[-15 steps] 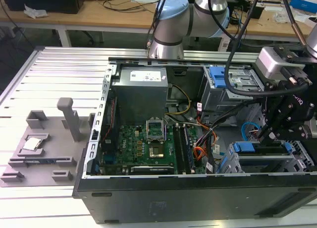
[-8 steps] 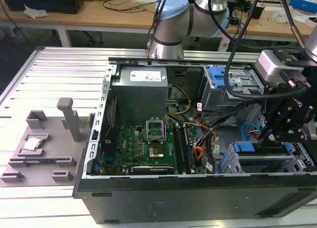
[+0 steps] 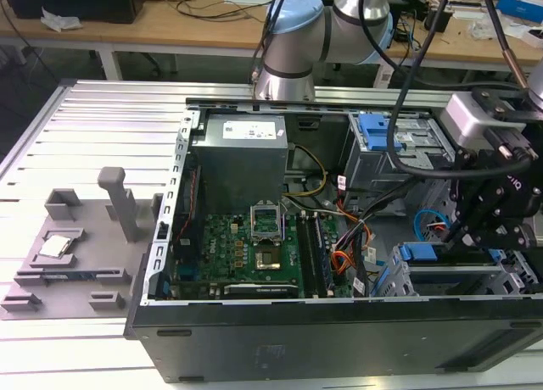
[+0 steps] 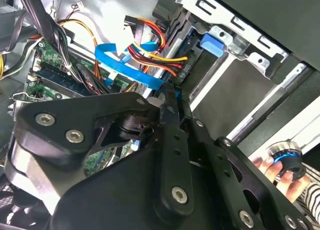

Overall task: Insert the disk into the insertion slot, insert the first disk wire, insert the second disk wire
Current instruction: 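Insert the second disk wire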

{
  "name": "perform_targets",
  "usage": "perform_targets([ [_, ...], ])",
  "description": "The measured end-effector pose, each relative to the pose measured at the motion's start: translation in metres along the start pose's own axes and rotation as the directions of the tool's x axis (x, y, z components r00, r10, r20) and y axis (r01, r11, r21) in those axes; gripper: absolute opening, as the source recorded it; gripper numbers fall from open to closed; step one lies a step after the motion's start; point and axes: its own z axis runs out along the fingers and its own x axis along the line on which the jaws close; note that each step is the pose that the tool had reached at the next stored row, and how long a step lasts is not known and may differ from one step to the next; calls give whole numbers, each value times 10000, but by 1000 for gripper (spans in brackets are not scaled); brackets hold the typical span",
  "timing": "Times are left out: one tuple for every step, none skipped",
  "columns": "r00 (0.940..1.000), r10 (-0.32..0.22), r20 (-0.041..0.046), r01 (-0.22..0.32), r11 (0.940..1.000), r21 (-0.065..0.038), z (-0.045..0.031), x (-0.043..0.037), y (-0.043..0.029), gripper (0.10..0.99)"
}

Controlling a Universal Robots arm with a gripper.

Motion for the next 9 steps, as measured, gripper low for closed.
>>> perform_targets([
  [10000,0,0,0,10000,0,4,1,-1,161],
  [10000,1,-1,-1,10000,0,7,1,-1,161],
  [10000,1,-3,-1,10000,-1,12,2,-3,161],
  [10000,1,-3,-1,10000,-1,16,1,-4,161],
  [10000,1,-1,-1,10000,-1,20,2,-5,161],
  [10000,1,2,-1,10000,0,22,1,-6,161],
  [10000,1,2,-1,10000,0,22,1,-5,161],
  [10000,-1,7,1,10000,1,24,1,-7,173],
  [10000,-1,7,1,10000,0,24,1,-6,235],
])
